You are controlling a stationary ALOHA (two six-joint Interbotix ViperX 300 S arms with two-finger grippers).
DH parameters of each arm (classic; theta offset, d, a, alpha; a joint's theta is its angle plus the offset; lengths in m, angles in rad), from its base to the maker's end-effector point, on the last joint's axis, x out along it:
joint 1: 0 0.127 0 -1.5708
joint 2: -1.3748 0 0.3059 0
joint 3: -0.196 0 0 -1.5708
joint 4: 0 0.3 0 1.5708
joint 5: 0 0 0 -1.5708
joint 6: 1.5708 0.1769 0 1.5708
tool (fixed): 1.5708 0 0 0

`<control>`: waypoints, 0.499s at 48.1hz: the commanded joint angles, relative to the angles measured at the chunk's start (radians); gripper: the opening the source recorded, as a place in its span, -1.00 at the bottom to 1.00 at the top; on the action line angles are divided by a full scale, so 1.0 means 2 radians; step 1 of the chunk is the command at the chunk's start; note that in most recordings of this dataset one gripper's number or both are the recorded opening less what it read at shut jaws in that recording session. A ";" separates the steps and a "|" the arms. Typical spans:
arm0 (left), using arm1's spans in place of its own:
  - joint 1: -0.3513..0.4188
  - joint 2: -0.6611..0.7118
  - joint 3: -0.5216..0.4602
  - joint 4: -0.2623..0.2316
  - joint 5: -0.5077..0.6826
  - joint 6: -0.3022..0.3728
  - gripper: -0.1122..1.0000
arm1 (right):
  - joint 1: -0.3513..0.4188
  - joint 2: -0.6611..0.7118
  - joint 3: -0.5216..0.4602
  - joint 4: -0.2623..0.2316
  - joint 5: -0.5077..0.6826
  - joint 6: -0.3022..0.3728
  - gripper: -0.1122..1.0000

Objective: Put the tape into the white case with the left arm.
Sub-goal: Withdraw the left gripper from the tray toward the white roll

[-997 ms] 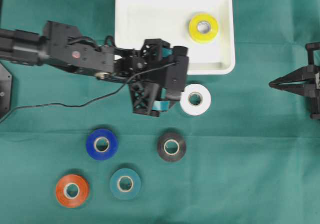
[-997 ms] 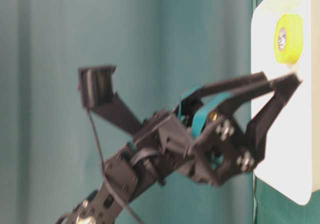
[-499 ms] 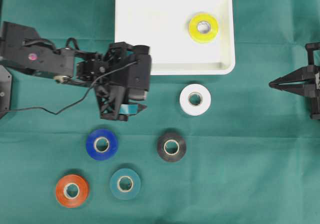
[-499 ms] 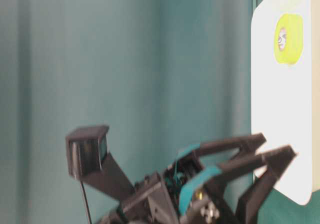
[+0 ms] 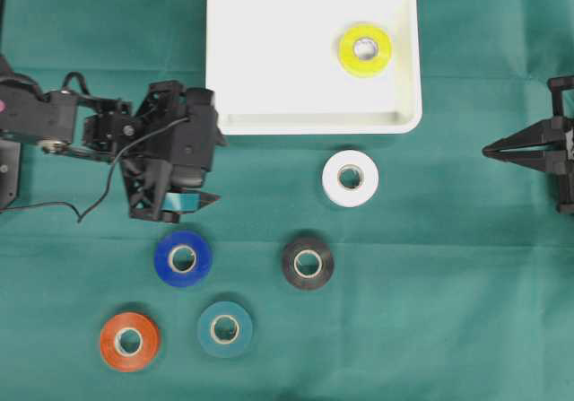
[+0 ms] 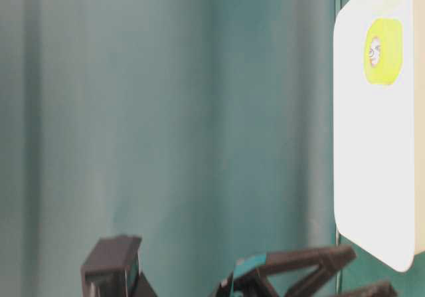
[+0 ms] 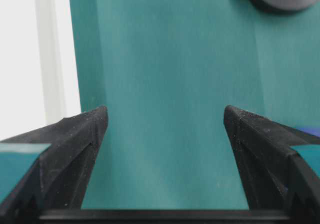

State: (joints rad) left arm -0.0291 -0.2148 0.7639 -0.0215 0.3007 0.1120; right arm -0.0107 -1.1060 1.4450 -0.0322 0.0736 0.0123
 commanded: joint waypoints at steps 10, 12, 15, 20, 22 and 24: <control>-0.002 -0.035 0.021 -0.002 -0.035 0.000 0.92 | 0.000 0.003 -0.006 0.000 -0.005 0.001 -0.97; -0.002 -0.035 0.022 -0.002 -0.038 0.000 0.92 | 0.000 0.003 -0.006 0.000 -0.005 0.001 -0.97; -0.002 -0.033 0.023 -0.002 -0.040 0.000 0.92 | -0.001 0.003 -0.006 0.000 -0.005 0.000 -0.97; -0.002 -0.031 0.023 -0.002 -0.041 0.000 0.92 | 0.000 0.003 -0.006 0.000 -0.005 0.001 -0.97; -0.002 -0.031 0.023 -0.002 -0.040 0.000 0.91 | -0.001 0.003 -0.006 0.000 -0.005 0.000 -0.97; -0.002 -0.031 0.023 -0.002 -0.040 0.000 0.91 | -0.001 0.003 -0.006 0.000 -0.005 0.001 -0.97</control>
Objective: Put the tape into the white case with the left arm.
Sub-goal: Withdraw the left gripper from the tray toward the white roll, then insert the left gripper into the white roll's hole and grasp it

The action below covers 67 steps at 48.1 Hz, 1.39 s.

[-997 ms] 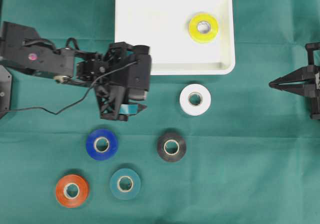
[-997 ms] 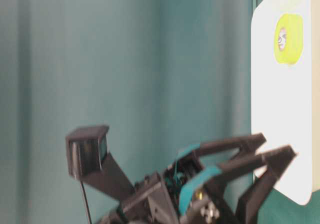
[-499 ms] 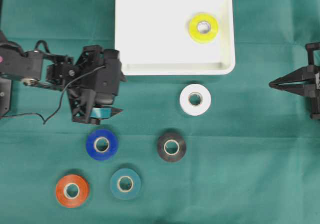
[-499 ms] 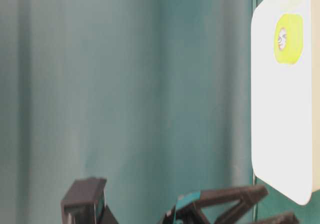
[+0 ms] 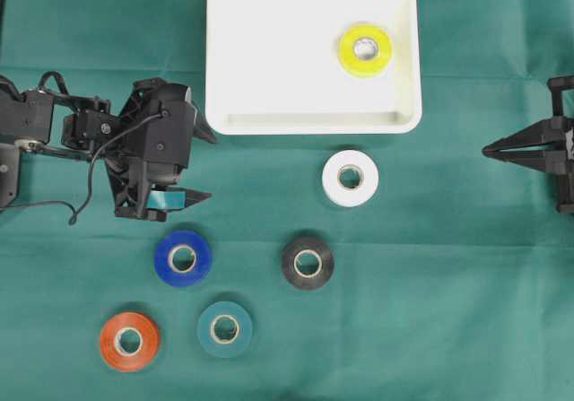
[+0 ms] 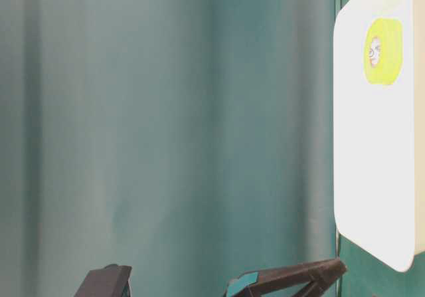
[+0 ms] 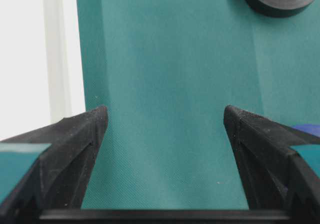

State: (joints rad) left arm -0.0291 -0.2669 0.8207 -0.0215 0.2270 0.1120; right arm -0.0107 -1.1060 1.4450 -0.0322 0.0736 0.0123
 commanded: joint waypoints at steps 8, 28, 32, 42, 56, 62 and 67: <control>-0.002 -0.005 -0.005 -0.002 -0.005 0.000 0.92 | -0.001 0.003 -0.006 0.000 -0.005 0.001 -0.97; -0.005 -0.004 -0.008 -0.002 -0.023 0.000 0.91 | 0.000 0.003 -0.006 0.000 -0.005 0.001 -0.97; -0.005 -0.002 -0.009 -0.002 -0.024 0.000 0.91 | 0.000 0.003 -0.006 0.000 -0.005 0.001 -0.97; -0.011 0.041 -0.036 -0.002 -0.038 0.003 0.91 | 0.000 0.003 -0.006 0.000 -0.005 0.001 -0.97; -0.019 0.105 -0.102 -0.001 -0.038 0.005 0.91 | 0.000 0.003 -0.006 -0.001 -0.005 0.000 -0.97; -0.021 0.133 -0.127 -0.001 -0.038 0.004 0.91 | -0.001 0.003 -0.006 0.000 -0.005 0.001 -0.97; -0.021 0.156 -0.149 -0.002 -0.038 0.004 0.91 | -0.001 0.003 -0.006 0.000 -0.005 0.001 -0.97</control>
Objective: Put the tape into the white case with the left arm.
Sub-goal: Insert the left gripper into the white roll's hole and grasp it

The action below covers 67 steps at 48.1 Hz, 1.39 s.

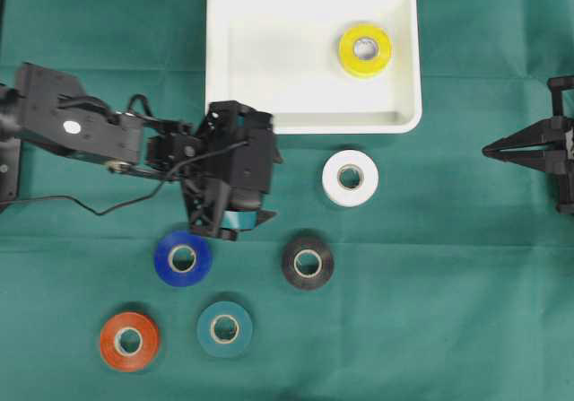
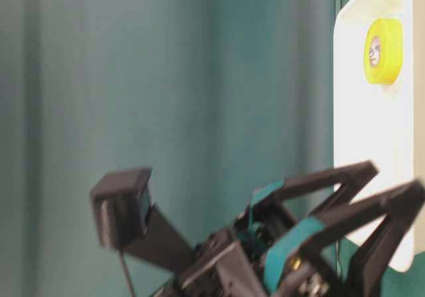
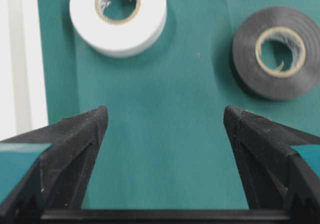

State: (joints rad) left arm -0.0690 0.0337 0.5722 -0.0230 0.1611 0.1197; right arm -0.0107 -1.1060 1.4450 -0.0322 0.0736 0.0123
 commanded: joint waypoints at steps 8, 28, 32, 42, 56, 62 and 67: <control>-0.002 0.040 -0.061 -0.001 -0.002 0.000 0.91 | 0.000 0.003 -0.005 0.000 -0.005 0.000 -0.97; -0.002 0.105 -0.134 0.000 0.019 0.000 0.91 | 0.000 0.003 -0.006 0.000 -0.005 0.001 -0.97; -0.002 0.117 -0.149 0.000 0.030 0.000 0.91 | 0.000 0.003 -0.006 0.000 -0.005 0.001 -0.97; -0.003 0.137 -0.171 0.001 0.039 0.001 0.91 | 0.000 0.003 -0.005 0.000 -0.005 0.001 -0.97; 0.002 0.173 -0.186 0.002 0.039 0.002 0.91 | 0.000 0.003 -0.005 0.000 -0.005 0.001 -0.97; 0.005 0.186 -0.196 0.002 0.039 0.002 0.91 | -0.001 0.003 -0.006 0.000 -0.005 0.000 -0.97; 0.005 0.196 -0.206 0.002 0.039 0.002 0.91 | 0.000 0.003 -0.005 0.000 -0.005 0.001 -0.97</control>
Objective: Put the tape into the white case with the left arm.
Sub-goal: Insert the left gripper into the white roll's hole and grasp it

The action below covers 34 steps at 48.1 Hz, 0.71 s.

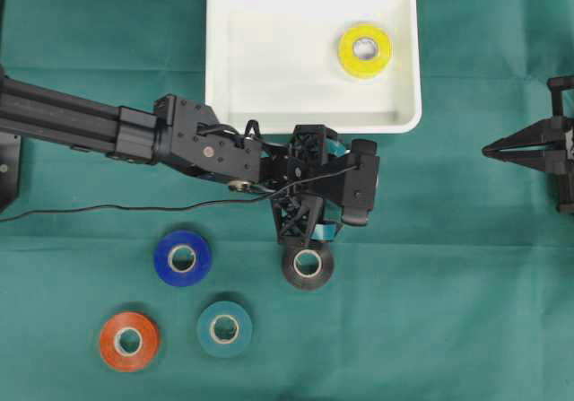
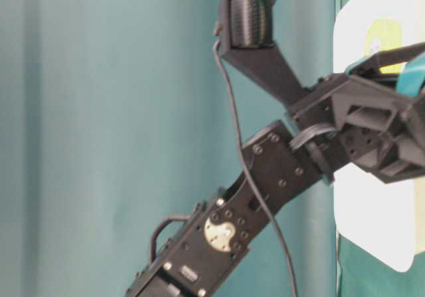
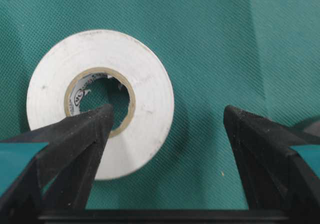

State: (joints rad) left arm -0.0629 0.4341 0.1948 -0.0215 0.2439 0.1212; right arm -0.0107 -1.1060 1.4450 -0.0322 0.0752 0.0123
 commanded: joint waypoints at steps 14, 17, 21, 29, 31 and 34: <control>0.002 0.011 -0.027 0.002 -0.002 0.001 0.91 | 0.000 0.003 -0.006 0.000 -0.005 0.001 -0.97; 0.002 0.009 -0.027 0.002 -0.002 0.001 0.89 | 0.000 0.002 -0.005 0.000 -0.006 0.000 -0.97; 0.002 0.008 -0.026 0.002 -0.002 0.001 0.81 | 0.000 0.003 -0.005 0.000 -0.006 0.001 -0.97; 0.001 0.002 -0.025 0.001 0.003 0.000 0.09 | 0.000 0.003 -0.004 0.000 -0.008 0.001 -0.97; 0.002 0.000 -0.025 0.002 0.007 0.000 -0.15 | -0.001 0.003 -0.004 0.000 -0.009 0.001 -0.97; 0.002 -0.002 -0.025 0.002 0.010 0.000 -0.28 | 0.000 0.003 -0.004 0.000 -0.008 0.000 -0.97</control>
State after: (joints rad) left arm -0.0583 0.4725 0.1611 -0.0184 0.2577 0.1227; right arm -0.0107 -1.1060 1.4481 -0.0322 0.0690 0.0123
